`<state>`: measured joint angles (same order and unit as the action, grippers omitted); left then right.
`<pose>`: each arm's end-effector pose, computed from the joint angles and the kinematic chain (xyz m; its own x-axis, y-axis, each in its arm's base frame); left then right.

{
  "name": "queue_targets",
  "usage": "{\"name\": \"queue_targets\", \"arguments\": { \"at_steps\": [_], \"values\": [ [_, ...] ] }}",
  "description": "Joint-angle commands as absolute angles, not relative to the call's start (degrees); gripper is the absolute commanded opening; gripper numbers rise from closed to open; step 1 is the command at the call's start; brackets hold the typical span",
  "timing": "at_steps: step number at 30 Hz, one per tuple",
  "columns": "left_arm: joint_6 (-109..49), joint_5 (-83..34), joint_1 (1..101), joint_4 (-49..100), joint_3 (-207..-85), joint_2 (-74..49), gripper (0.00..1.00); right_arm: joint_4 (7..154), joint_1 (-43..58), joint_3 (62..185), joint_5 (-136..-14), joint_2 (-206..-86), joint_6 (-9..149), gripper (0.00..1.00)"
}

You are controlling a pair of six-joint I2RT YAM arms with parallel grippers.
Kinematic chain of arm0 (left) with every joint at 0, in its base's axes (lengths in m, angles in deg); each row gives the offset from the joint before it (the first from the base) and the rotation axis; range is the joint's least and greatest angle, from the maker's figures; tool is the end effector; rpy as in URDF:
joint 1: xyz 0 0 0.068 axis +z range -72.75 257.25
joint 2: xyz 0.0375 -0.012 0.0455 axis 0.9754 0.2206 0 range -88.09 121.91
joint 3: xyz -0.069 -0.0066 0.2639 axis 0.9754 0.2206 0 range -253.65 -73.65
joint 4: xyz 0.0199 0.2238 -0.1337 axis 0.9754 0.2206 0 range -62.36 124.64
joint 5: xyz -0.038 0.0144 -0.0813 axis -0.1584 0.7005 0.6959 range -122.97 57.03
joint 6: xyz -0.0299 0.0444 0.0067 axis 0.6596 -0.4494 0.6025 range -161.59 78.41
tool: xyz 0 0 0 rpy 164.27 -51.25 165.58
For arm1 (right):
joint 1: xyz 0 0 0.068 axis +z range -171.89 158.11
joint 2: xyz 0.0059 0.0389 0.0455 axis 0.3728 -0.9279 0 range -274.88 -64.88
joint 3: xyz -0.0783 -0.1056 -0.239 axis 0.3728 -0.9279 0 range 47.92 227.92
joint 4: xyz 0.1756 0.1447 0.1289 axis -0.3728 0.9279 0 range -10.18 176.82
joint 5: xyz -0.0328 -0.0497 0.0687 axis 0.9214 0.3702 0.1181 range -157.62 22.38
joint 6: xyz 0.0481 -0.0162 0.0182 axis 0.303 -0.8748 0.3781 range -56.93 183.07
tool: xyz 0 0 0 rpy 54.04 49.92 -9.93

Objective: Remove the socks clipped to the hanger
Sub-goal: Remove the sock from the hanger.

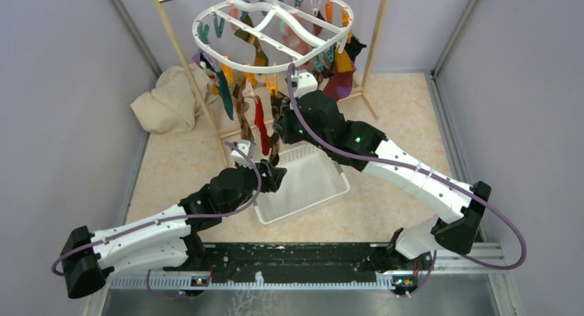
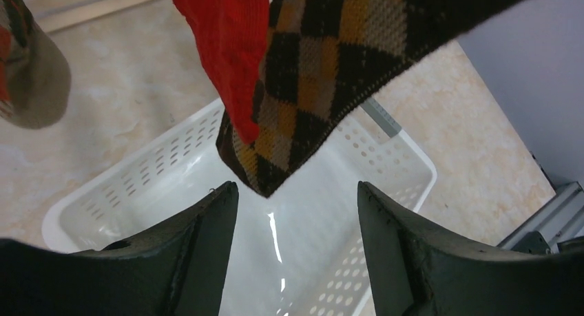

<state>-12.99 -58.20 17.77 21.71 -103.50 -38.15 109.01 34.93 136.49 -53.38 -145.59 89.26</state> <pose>0.1166 -0.1678 0.2617 -0.3816 -0.2053 -0.9012 0.4404 0.8168 -0.3726 0.1787 0.2571 0.4275 -0.4813 0.0456 -0.8754 -0.5276 0.7824 0.3309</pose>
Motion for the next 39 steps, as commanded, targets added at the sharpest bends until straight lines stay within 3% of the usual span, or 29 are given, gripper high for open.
{"name": "queue_targets", "arguments": {
  "at_steps": [1,2,6,10,15,16,19,21,26,39],
  "values": [
    [-15.8,-62.1,17.2,13.7,-103.8,-35.9,0.68,107.7,34.5,138.7,-54.3,-142.1,89.7,0.00],
    [-16.1,-62.3,17.2,13.1,-104.1,-35.2,0.64,107.8,34.4,138.5,-54.3,-141.9,89.7,0.00],
    [-17.3,-61.5,17.0,11.1,-105.6,-32.1,0.32,107.4,34.1,137.3,-54.6,-141.3,90.1,0.00],
    [-16.9,-60.7,16.3,12.4,-107.0,-30.2,0.11,106.8,33.3,135.9,-55.5,-140.9,90.5,0.00],
    [-14.6,-63.9,14.8,17.4,-107.8,-30.7,0.02,105.7,32.3,134.0,-56.7,-140.3,90.9,0.00],
    [-14.4,-64.3,14.6,17.6,-107.5,-31.2,0.06,105.5,32.1,133.7,-56.9,-140.3,91.0,0.00],
    [-14.1,-65.3,14.2,17.2,-106.3,-32.7,0.48,105.1,31.7,133.2,-57.7,-140.3,91.2,0.00],
    [-15.5,-65.4,14.1,15.3,-105.1,-33.2,0.58,104.9,31.6,133.1,-58.1,-140.4,91.3,0.00],
    [-19.4,-66.1,14.0,11.0,-104.6,-31.7,0.63,104.9,31.5,133.4,-59.0,-140.7,91.4,0.00],
    [-27.4,-73.5,14.0,0.8,-103.1,-27.3,0.60,106.7,31.4,135.5,-60.5,-140.7,91.2,0.00]
  ]
}}
